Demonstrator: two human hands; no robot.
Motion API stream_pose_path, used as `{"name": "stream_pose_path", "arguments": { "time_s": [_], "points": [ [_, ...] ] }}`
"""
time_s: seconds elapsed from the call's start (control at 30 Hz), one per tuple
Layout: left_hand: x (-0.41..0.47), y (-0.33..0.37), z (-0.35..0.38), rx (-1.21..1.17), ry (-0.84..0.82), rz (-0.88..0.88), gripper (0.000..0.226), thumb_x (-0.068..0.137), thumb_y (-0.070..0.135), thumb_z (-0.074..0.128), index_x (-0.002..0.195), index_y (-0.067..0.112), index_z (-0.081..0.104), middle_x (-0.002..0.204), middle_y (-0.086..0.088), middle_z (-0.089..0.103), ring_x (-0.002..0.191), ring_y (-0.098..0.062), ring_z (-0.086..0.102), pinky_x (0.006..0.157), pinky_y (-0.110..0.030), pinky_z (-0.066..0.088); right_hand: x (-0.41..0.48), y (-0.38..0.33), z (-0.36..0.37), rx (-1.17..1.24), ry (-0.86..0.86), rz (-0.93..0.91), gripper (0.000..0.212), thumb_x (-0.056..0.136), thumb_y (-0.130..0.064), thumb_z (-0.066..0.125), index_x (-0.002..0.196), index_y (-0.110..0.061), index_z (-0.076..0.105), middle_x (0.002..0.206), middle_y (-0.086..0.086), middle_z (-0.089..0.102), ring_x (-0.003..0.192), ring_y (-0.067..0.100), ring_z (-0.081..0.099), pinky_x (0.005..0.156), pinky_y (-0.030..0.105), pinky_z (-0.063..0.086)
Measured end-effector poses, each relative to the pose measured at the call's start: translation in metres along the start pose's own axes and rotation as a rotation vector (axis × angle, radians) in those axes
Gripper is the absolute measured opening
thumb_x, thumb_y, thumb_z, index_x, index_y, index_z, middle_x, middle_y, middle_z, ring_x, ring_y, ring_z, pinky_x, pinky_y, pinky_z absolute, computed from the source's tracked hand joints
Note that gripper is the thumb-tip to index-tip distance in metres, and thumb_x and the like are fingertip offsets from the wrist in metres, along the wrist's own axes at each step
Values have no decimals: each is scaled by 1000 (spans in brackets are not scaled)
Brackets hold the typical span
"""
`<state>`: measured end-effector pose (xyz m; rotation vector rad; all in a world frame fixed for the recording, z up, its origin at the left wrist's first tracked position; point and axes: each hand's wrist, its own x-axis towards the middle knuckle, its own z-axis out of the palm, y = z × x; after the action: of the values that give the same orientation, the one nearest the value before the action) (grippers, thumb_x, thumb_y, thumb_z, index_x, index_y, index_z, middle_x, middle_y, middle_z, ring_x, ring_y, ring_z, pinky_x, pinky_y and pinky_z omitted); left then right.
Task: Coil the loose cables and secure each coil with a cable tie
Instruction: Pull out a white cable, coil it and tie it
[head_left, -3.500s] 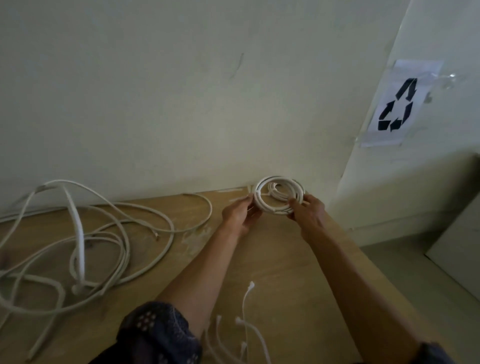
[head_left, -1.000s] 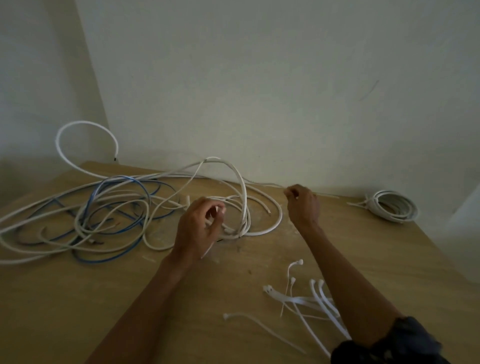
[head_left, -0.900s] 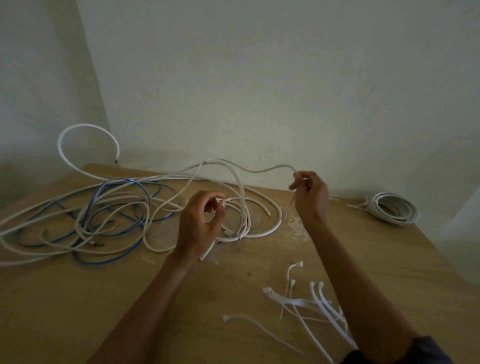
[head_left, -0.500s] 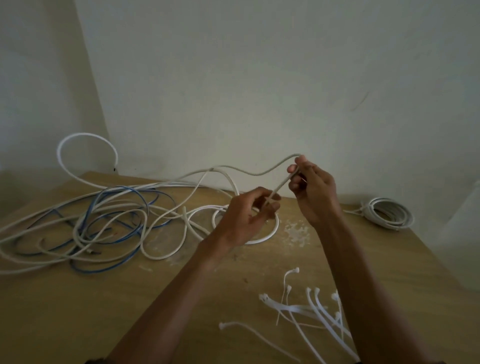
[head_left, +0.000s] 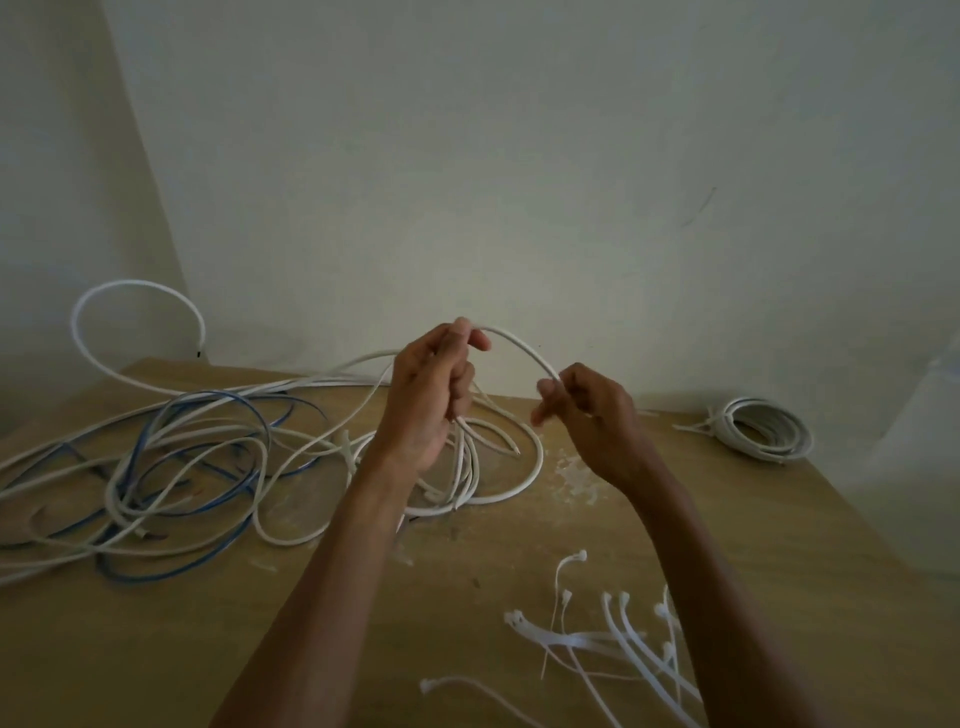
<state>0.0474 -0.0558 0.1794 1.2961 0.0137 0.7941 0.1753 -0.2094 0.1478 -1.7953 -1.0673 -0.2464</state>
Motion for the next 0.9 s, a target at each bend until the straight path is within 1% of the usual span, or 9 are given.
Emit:
{"name": "stream_pose_path", "arguments": {
  "time_s": [0.07, 0.13, 0.2, 0.33, 0.43, 0.53, 0.6, 0.7, 0.9],
  "points": [
    [6, 6, -10, -115, 54, -45, 29, 106, 28, 48, 87, 11, 62, 53, 10, 27, 45, -4, 22, 36, -16, 22, 0, -2, -6, -130, 197, -38, 30, 95, -30, 69, 73, -15, 56, 49, -10, 52, 43, 2, 46, 47, 20, 34],
    [11, 12, -27, -202, 92, -54, 30, 106, 30, 46, 85, 13, 60, 54, 10, 26, 44, -3, 21, 35, -15, 21, 1, 6, -19, -243, 487, -21, 33, 91, -26, 74, 70, -15, 50, 48, -15, 38, 39, 1, 36, 45, 22, 27],
    [16, 16, -46, -232, 126, -42, 31, 107, 32, 45, 85, 14, 59, 55, 11, 26, 44, -3, 20, 34, -15, 19, 3, 18, -39, -208, 572, 22, 38, 88, -31, 77, 69, -18, 47, 48, -13, 37, 41, 6, 39, 46, 23, 22],
    [22, 10, -49, -401, 182, -128, 33, 109, 33, 39, 84, 18, 54, 53, 11, 23, 40, -5, 19, 32, -16, 17, 7, 18, -61, 237, 48, 163, 39, 77, -46, 83, 76, -15, 58, 59, 0, 39, 52, 10, 33, 48, 25, 28],
    [23, -1, -36, -573, 261, -213, 37, 111, 29, 33, 80, 17, 49, 49, 10, 23, 36, -5, 21, 29, -17, 17, 4, -2, -47, 547, -221, 179, 50, 96, -56, 55, 103, -9, 67, 69, 0, 42, 55, 10, 32, 50, 26, 29],
    [22, -11, -26, -734, 359, -296, 41, 112, 26, 31, 76, 14, 48, 45, 8, 23, 32, -5, 21, 28, -17, 19, 0, -21, -18, 592, -128, 193, 41, 108, -33, 38, 113, -7, 69, 71, 0, 54, 56, 11, 39, 52, 24, 33],
    [20, -15, -20, -817, 432, -312, 41, 111, 23, 31, 74, 12, 46, 43, 6, 22, 30, -5, 21, 28, -17, 19, -4, -34, 2, 437, -29, 190, 31, 108, -24, 45, 128, -12, 64, 74, -4, 62, 54, 6, 47, 53, 24, 37],
    [18, -18, -15, -880, 487, -344, 42, 111, 22, 31, 72, 12, 43, 43, 5, 22, 29, -7, 21, 28, -17, 19, -11, -43, 18, 354, -23, 188, 55, 94, -34, 66, 145, -21, 47, 83, -2, 71, 73, 2, 69, 65, 18, 54],
    [12, -29, 7, -790, 497, -393, 36, 109, 17, 36, 74, 12, 44, 48, 3, 29, 35, -8, 29, 37, -18, 32, -12, -46, 25, 581, 21, 250, 23, 95, -24, 69, 87, -2, 73, 66, 9, 62, 47, 9, 42, 46, 22, 36]
  ]
}}
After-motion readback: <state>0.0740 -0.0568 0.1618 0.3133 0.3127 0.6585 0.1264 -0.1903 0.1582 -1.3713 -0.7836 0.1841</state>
